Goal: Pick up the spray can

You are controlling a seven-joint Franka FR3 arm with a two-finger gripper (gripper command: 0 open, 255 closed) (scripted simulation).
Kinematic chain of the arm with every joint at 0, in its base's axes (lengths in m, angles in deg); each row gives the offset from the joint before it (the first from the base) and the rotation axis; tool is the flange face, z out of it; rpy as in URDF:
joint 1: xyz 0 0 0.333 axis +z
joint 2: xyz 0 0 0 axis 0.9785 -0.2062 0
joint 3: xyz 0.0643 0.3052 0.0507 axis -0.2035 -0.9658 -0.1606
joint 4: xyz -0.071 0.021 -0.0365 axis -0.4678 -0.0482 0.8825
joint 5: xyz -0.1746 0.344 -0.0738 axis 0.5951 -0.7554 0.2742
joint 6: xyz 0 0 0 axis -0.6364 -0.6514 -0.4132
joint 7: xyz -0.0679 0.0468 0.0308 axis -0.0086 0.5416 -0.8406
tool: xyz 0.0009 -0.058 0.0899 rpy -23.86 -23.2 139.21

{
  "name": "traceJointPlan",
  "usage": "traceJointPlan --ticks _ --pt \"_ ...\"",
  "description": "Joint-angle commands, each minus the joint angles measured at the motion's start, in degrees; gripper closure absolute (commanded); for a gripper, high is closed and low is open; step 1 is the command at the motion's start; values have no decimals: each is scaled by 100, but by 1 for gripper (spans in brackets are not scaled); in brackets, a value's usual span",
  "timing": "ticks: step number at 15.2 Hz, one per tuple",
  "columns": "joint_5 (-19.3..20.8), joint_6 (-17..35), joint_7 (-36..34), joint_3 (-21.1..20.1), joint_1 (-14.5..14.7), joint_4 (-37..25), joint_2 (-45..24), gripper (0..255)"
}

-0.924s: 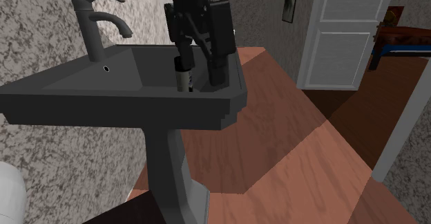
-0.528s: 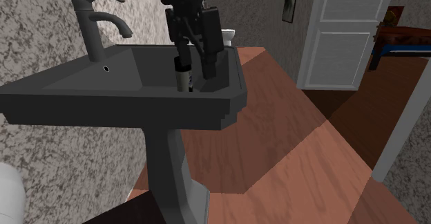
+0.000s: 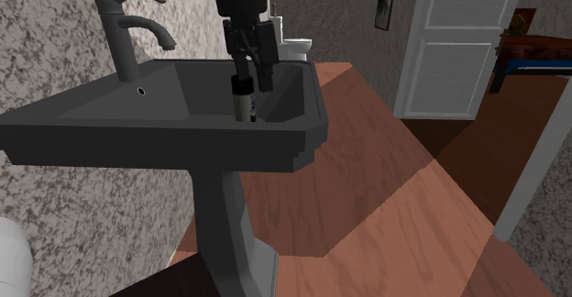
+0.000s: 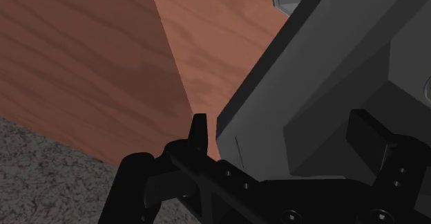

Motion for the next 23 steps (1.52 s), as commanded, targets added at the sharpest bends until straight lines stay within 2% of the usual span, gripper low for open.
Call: traceJointPlan --ticks 1,8,14,18,23 --pt "-42 86 -311 -254 28 -253 -358 0" --pt "96 265 -1313 -1021 86 -1247 -1637 0" --pt "588 230 -2262 -1598 250 -2416 -2975 0" --pt "1097 43 -2897 -1855 548 -3413 -4005 0" --pt "1804 -448 -3539 -1936 1239 -5054 -5436 0"
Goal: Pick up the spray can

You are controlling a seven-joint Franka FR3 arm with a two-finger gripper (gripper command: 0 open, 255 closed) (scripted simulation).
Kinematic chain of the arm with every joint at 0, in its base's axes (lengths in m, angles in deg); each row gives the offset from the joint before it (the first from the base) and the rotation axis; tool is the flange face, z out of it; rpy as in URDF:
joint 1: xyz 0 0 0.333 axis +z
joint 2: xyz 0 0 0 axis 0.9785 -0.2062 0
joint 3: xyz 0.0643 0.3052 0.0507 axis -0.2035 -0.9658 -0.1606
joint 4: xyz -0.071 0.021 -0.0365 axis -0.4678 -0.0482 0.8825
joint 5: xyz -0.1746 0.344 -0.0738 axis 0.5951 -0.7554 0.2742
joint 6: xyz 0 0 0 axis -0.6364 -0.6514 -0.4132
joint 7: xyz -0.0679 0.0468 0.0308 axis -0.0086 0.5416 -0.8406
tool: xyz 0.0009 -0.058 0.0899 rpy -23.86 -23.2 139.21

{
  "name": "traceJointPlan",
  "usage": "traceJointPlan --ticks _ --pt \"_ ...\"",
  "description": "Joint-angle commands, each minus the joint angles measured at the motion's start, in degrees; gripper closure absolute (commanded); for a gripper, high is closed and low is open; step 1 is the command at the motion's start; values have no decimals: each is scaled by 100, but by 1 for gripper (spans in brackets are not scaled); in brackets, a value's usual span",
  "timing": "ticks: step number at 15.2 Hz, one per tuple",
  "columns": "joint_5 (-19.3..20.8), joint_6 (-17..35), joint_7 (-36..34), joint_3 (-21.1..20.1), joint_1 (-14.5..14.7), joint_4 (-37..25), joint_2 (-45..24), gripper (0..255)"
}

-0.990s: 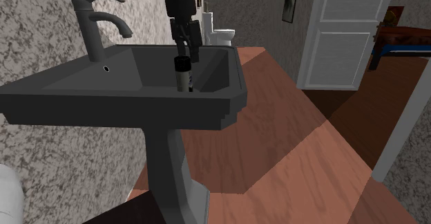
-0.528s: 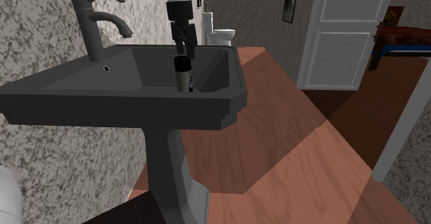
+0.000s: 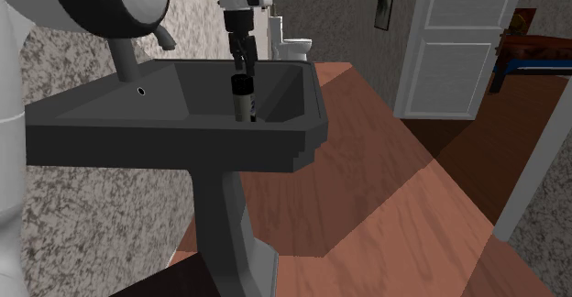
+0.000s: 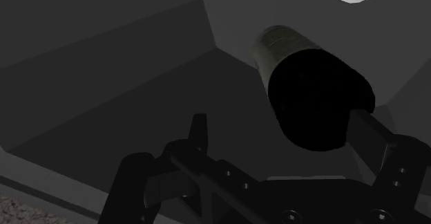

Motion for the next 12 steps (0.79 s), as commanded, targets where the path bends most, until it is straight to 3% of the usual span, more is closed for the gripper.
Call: traceJointPlan --ticks 1,2,9,12 --pt "327 -295 -216 21 359 -884 -696 0" --pt "453 -446 -286 50 549 -1308 -999 0" --pt "389 175 -323 66 398 -548 -863 0" --pt "388 223 -327 67 388 -493 -857 0"
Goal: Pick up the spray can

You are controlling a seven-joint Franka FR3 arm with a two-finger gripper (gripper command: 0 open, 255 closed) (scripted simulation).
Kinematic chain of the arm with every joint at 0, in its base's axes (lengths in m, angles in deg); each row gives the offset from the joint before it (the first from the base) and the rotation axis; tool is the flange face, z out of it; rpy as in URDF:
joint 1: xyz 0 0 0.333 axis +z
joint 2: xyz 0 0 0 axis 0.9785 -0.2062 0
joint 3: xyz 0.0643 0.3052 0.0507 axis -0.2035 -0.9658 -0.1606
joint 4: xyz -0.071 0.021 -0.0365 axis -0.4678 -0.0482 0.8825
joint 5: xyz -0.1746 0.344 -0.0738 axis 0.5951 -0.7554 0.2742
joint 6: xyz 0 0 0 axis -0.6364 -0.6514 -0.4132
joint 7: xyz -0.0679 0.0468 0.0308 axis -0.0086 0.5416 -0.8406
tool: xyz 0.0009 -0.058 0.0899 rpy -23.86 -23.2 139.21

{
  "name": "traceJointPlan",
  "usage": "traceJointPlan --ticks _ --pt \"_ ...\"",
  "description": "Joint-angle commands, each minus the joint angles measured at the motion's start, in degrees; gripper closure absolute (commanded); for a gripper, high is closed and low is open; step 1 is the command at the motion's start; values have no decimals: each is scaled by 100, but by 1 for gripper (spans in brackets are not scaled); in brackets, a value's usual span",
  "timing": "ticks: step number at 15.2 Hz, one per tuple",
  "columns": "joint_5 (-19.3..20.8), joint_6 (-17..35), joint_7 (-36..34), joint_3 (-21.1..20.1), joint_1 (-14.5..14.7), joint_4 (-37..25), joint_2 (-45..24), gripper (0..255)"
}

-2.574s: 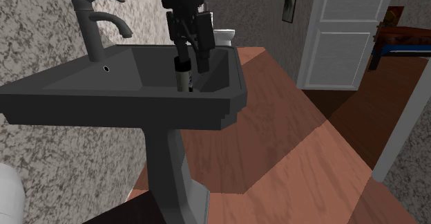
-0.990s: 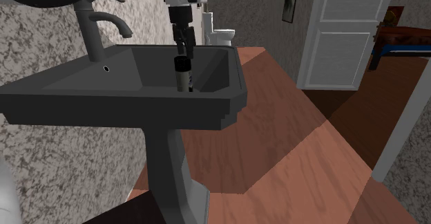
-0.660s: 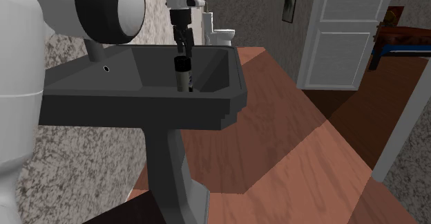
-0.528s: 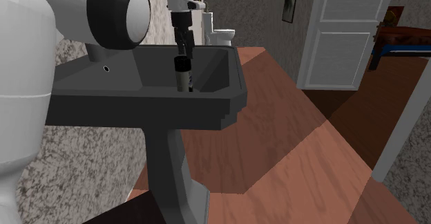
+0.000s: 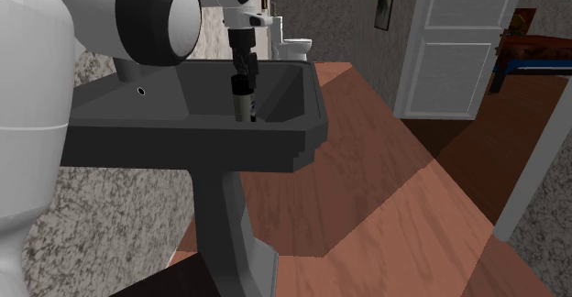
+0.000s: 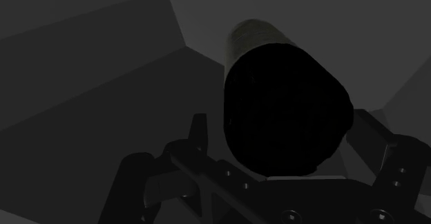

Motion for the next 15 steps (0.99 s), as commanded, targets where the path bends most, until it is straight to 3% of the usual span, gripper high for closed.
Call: traceJointPlan --ticks 1,10,15 --pt "0 13 -3 0 -1 12 1 255" --pt "-1 15 -3 -1 -2 18 4 255" --pt "27 -415 28 0 102 -493 -71 255"
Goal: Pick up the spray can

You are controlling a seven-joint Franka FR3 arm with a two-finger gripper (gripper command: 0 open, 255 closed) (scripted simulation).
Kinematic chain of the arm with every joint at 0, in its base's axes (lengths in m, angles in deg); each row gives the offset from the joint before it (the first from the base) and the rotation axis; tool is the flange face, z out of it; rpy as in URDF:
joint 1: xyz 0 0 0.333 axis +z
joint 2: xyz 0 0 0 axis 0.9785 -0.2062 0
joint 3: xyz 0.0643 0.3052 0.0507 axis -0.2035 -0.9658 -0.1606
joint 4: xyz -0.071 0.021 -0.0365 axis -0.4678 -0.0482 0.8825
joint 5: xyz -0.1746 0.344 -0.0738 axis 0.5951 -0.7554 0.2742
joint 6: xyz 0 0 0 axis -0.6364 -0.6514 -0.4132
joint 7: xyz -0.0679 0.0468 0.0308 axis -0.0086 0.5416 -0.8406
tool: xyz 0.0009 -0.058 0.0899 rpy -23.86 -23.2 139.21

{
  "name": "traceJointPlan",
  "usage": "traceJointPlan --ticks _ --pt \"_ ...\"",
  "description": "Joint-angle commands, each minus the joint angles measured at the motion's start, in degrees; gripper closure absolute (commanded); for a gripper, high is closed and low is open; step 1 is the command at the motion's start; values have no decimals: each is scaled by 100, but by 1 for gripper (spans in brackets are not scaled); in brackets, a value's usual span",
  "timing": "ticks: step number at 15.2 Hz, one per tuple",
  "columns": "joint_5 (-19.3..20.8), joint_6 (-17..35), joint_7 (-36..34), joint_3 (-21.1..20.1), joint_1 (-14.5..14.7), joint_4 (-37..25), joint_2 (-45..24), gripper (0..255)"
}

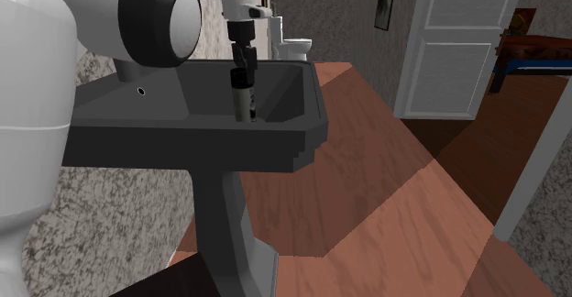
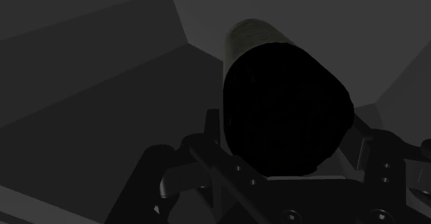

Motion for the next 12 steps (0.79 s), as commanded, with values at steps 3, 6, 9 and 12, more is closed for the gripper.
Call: traceJointPlan --ticks 3,6,9,12 --pt "40 -375 26 7 107 -476 -92 255" --pt "89 -675 46 18 213 -885 -196 255" --pt "157 -1005 70 39 349 -1366 -340 255" --pt "189 -1143 82 51 413 -1575 -408 255"
